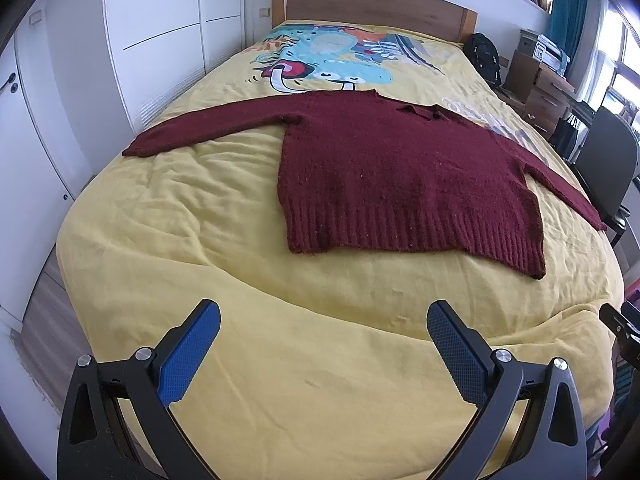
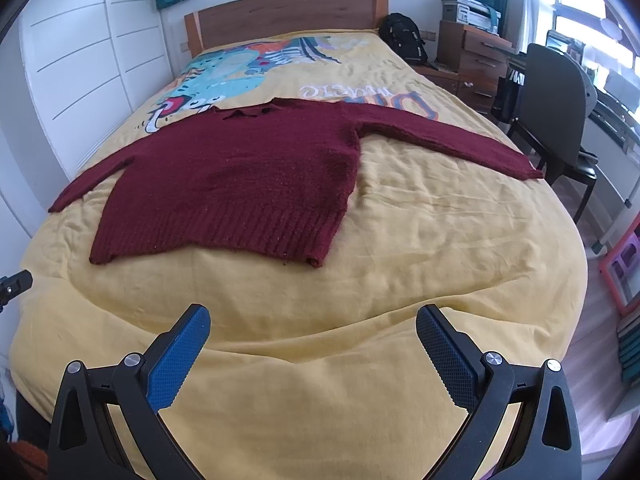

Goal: Fold small clothes

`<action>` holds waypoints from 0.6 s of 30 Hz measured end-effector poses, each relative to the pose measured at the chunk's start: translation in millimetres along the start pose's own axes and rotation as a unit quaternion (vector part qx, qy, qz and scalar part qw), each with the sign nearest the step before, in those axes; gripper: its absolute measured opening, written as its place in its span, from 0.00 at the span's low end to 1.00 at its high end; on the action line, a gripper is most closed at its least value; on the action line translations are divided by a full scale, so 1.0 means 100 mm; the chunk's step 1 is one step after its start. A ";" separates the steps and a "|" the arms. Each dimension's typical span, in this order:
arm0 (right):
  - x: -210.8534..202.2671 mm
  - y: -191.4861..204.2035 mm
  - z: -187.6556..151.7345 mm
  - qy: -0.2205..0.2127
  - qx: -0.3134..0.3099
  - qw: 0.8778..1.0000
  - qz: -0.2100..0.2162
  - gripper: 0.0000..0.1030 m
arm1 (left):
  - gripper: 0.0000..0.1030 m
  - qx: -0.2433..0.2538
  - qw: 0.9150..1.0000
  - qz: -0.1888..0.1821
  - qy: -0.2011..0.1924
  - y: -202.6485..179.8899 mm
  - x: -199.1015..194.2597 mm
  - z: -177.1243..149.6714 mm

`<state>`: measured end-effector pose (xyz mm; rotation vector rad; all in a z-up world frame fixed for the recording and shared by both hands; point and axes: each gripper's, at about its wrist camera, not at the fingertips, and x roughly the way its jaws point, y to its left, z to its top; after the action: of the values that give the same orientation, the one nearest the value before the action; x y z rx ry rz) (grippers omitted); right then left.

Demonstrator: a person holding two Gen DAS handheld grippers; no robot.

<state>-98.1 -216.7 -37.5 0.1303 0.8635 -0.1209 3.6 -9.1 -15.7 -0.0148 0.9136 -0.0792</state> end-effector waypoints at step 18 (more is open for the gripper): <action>0.04 -0.02 0.01 0.000 0.010 1.000 -0.003 1.00 | 0.99 -0.002 1.000 -0.004 0.005 0.02 0.07 -0.03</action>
<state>-95.8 -219.4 -39.9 0.1469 0.8630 -0.1343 5.4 -7.1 -22.8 -0.0224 0.9242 -0.0845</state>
